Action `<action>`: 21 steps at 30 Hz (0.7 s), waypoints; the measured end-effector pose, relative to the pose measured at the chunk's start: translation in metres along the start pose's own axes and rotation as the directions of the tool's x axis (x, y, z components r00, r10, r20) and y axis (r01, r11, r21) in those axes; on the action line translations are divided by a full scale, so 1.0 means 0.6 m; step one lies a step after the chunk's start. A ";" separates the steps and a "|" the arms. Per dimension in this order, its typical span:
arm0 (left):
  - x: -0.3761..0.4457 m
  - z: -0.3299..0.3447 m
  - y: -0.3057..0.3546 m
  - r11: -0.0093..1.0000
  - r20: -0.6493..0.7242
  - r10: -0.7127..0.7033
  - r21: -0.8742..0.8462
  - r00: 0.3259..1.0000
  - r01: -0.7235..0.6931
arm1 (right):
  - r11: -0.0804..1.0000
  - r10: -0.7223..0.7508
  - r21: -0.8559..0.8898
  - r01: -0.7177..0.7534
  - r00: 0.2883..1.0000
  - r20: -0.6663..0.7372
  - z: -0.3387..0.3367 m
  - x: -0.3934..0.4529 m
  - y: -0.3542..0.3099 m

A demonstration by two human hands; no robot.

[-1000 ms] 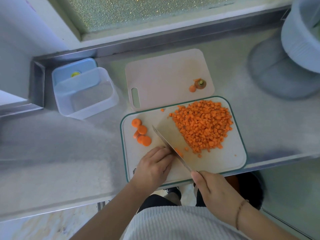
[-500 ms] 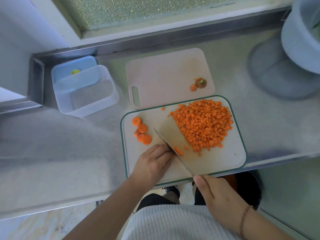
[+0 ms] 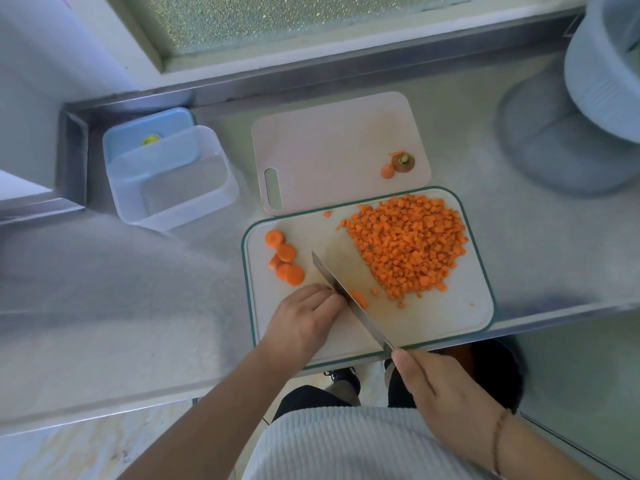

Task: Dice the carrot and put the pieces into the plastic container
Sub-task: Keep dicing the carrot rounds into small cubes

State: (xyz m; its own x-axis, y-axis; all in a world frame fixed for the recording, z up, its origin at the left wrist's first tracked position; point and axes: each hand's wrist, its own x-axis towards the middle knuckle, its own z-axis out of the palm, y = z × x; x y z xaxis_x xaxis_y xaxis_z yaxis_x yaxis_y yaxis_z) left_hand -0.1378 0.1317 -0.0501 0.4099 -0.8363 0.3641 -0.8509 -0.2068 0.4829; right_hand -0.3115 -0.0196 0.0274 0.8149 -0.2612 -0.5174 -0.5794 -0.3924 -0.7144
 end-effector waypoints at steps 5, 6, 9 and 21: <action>-0.002 0.002 -0.002 1.000 -0.018 0.005 -0.003 1.000 -0.005 | 1.000 0.017 -0.015 -0.017 0.999 0.037 0.010 -0.013 -0.001; -0.001 0.002 -0.002 1.000 -0.023 0.000 -0.007 1.000 0.000 | 1.000 0.015 -0.010 -0.015 0.999 0.040 0.014 -0.008 -0.001; 0.001 0.003 -0.004 0.999 -0.023 -0.017 -0.031 1.000 0.016 | 1.000 0.008 -0.012 -0.008 1.000 0.020 0.024 0.012 -0.002; -0.031 -0.061 -0.014 0.976 -0.156 -0.115 -0.201 0.981 0.082 | 0.947 -0.019 -0.320 0.009 0.999 -0.030 -0.016 -0.035 0.023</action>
State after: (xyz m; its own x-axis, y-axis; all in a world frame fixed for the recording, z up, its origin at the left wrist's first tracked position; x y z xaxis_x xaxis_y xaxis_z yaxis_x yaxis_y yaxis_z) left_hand -0.1262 0.1678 -0.0320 0.5509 -0.7178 0.4258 -0.7308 -0.1685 0.6615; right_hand -0.3365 -0.0277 0.0329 0.8260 -0.2803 -0.4890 -0.5366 -0.6565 -0.5302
